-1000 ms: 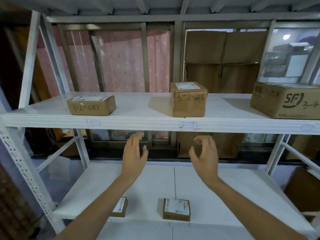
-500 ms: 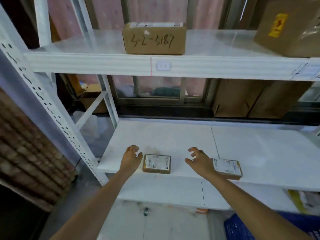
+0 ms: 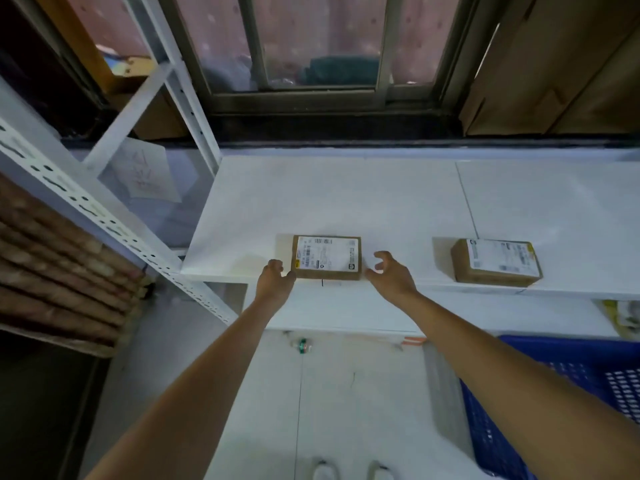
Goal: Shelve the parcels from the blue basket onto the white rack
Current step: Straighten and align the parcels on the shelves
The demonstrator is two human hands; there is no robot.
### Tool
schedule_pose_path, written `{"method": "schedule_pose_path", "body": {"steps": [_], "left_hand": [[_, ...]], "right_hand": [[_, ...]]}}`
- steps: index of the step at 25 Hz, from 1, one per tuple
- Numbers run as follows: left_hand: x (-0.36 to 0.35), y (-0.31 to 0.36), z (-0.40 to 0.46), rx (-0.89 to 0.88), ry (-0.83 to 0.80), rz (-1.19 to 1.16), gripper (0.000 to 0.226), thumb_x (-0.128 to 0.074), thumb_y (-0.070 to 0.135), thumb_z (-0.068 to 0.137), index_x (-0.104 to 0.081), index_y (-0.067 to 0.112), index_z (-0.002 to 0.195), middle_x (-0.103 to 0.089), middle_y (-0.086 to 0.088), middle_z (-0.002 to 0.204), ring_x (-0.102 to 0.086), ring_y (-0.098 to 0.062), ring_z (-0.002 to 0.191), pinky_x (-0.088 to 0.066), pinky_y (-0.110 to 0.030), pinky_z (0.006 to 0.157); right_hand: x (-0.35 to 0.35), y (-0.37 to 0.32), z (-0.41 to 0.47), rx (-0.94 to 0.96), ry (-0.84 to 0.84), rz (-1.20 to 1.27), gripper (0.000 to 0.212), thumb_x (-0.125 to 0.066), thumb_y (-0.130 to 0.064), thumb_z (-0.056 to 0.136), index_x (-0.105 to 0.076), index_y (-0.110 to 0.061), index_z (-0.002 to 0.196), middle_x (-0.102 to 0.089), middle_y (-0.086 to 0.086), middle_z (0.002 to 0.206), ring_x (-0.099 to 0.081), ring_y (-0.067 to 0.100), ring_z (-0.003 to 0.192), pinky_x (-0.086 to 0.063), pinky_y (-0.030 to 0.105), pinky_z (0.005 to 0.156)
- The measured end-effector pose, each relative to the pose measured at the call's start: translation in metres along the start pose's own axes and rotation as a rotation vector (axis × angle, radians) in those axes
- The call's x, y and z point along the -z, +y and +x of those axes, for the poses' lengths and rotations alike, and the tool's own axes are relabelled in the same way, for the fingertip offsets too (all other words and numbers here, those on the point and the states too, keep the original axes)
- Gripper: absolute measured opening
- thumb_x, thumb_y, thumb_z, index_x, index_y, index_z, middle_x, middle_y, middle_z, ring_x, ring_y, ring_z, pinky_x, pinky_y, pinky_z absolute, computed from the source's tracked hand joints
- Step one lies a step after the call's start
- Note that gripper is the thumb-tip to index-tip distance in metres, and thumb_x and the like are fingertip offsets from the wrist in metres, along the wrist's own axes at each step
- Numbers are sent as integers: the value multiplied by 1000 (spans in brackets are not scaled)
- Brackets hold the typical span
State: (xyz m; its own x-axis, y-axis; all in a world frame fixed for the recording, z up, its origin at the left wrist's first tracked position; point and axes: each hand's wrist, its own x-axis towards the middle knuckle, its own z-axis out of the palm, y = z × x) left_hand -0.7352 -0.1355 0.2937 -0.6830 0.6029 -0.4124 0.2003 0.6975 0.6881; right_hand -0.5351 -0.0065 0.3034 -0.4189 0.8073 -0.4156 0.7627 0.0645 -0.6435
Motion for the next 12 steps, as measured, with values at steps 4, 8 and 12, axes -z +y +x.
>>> {"method": "schedule_pose_path", "body": {"steps": [4, 8, 12], "left_hand": [[-12, 2, 16, 148, 11, -255, 39, -54, 29, 93, -50, 7, 125, -63, -10, 117, -69, -28, 87, -54, -39, 79], [-19, -4, 21, 81, 43, -305, 14, -55, 27, 93, -62, 15, 93, -70, -11, 100, -69, -29, 82, -55, -42, 82], [-17, -6, 30, 75, 76, -326, 10, -58, 23, 91, -65, 16, 94, -70, -6, 86, -70, -29, 93, -55, -43, 90]], "right_hand": [[-16, 5, 17, -8, -10, 115, 55, -57, -46, 90, -46, -23, 138, -64, 3, 123, -65, 27, 105, -55, 43, 88], [-26, 6, 23, -3, -22, 231, 41, -60, -38, 89, -54, -23, 128, -70, -6, 93, -71, 26, 89, -60, 45, 79], [-27, 3, 28, 3, -32, 281, 34, -62, -32, 90, -58, -20, 122, -71, -3, 89, -73, 25, 84, -61, 44, 78]]}}
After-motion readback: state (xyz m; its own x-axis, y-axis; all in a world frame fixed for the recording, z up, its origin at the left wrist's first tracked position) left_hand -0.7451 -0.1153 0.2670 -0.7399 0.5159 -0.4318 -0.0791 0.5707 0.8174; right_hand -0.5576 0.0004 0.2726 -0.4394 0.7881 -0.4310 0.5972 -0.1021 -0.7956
